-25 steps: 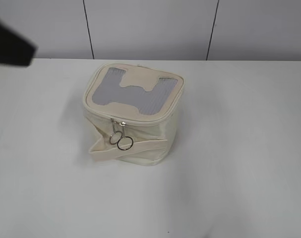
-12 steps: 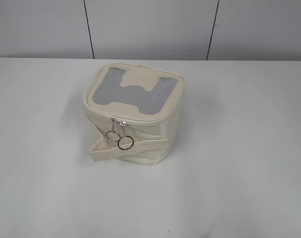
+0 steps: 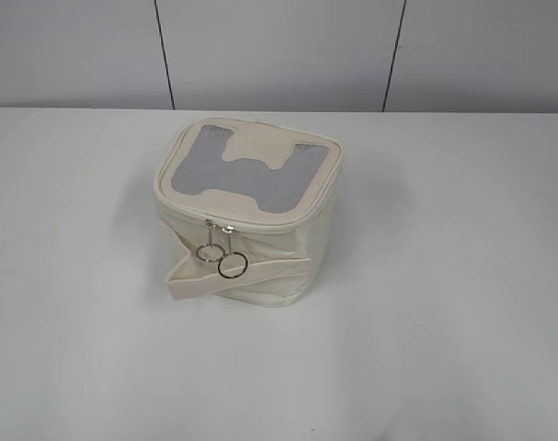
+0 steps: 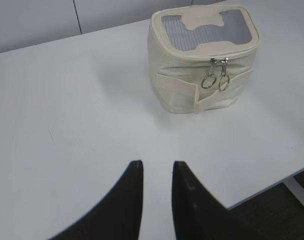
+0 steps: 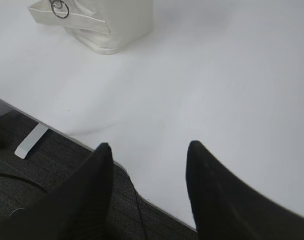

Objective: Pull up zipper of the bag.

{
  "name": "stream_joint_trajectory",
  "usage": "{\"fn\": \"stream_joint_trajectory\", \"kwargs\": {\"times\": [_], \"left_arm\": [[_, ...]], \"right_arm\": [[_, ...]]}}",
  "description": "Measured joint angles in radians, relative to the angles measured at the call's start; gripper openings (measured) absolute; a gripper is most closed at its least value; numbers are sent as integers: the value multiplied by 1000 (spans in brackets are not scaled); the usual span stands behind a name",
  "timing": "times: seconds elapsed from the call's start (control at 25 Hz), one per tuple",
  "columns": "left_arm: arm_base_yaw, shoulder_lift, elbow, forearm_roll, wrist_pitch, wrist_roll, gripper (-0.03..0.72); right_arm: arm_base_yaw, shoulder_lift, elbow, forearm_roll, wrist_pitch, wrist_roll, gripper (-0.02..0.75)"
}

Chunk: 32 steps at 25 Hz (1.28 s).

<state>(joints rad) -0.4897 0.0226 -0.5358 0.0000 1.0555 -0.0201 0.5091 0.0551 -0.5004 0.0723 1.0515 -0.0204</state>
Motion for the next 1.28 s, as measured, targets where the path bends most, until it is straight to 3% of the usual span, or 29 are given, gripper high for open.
{"fn": "stream_joint_trajectory", "kwargs": {"times": [0.28, 0.36, 0.56, 0.68, 1.28], "left_arm": [[22, 0, 1, 0, -1, 1, 147], [89, -2, 1, 0, -1, 1, 147], [378, -29, 3, 0, -1, 1, 147], [469, -29, 3, 0, -1, 1, 147], [477, -29, 3, 0, -1, 1, 146]], "right_arm": [[-13, 0, 1, 1, 0, 0, 380], [-74, -6, 1, 3, -1, 0, 380], [-339, -62, 2, 3, -1, 0, 380], [-423, -62, 2, 5, -4, 0, 380], [-435, -62, 2, 6, -7, 0, 380]]}}
